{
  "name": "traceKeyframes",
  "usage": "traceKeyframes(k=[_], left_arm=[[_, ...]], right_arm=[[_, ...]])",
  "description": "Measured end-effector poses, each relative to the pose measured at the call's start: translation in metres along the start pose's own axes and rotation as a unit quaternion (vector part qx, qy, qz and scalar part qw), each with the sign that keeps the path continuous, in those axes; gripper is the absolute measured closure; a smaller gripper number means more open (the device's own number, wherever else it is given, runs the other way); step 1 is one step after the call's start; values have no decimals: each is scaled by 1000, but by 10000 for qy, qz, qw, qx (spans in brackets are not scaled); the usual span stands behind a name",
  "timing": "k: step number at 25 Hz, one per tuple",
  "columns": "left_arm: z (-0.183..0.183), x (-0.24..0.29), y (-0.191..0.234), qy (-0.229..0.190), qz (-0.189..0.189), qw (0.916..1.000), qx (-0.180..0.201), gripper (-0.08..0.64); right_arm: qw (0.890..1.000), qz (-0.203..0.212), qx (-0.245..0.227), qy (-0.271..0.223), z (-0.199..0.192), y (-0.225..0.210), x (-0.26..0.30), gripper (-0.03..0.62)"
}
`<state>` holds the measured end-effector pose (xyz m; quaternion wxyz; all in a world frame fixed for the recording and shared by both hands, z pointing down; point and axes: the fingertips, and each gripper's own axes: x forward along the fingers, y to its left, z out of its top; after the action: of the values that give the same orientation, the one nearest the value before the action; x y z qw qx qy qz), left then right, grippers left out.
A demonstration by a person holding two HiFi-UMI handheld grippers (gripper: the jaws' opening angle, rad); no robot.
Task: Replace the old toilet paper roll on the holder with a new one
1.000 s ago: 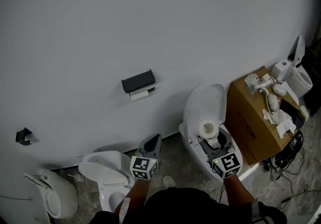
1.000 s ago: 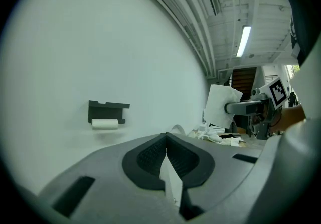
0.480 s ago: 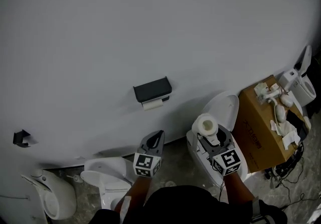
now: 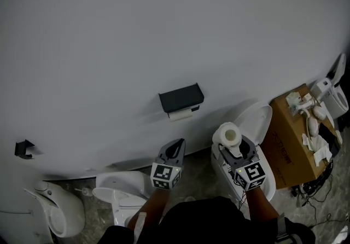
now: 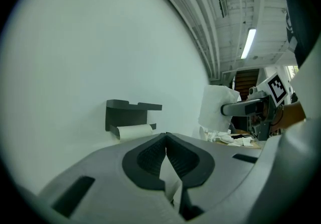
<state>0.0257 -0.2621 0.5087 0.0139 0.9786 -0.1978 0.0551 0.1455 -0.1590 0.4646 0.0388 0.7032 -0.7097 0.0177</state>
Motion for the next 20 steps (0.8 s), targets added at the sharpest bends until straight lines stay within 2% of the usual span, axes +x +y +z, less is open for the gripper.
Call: traceKeyframes(k=[5, 11, 14, 17, 20], left_arm=[[5, 3, 5, 55, 99, 9993, 353, 554], [5, 5, 9, 247, 410, 9962, 728, 554], [3, 10, 11, 474, 633, 9908, 1095, 552], [-5, 15, 13, 730, 791, 9867, 1220, 552], [-10, 23, 11, 981, 906, 9773, 1645, 533]], right_arm=[[9999, 129, 81, -40, 2, 5, 15, 331], [9984, 568, -2, 28, -2, 10, 27, 331], [9973, 724, -73, 45, -2, 4, 32, 331], [9962, 866, -55, 82, -2, -2, 33, 331], [9954, 957, -69, 68, 0, -10, 35, 331]])
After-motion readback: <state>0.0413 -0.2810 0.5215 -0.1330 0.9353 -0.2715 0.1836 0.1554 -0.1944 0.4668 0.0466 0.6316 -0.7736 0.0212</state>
